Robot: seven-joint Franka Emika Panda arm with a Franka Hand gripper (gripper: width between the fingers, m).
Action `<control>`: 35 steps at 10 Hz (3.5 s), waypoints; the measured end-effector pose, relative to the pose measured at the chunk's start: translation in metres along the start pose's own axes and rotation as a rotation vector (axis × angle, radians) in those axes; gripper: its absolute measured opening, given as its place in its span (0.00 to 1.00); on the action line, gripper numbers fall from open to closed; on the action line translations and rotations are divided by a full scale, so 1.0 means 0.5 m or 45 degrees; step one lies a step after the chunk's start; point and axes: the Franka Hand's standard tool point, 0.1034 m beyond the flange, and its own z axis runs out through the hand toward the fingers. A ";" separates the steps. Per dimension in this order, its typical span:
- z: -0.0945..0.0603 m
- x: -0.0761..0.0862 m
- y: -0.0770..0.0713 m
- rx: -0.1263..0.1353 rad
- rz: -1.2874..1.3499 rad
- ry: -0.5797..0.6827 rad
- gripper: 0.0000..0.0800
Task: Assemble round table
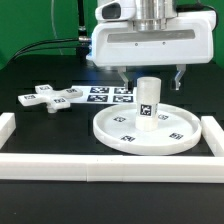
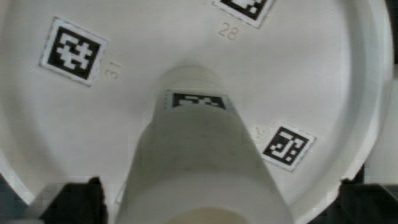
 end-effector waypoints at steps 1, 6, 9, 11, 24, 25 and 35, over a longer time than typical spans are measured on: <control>0.001 -0.001 0.001 -0.001 0.000 -0.002 0.59; 0.001 0.002 0.010 -0.002 -0.004 0.004 0.52; 0.001 0.002 0.010 0.000 0.050 0.005 0.52; 0.000 0.003 0.013 0.018 0.480 0.012 0.52; 0.001 0.000 0.008 0.161 1.996 -0.076 0.52; 0.001 0.000 0.009 0.163 2.023 -0.080 0.54; -0.026 -0.001 -0.004 0.174 1.386 -0.081 0.81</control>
Offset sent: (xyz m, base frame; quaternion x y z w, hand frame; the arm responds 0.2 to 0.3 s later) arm 0.0000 0.0000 0.0000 0.0000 0.0000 0.0000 1.0000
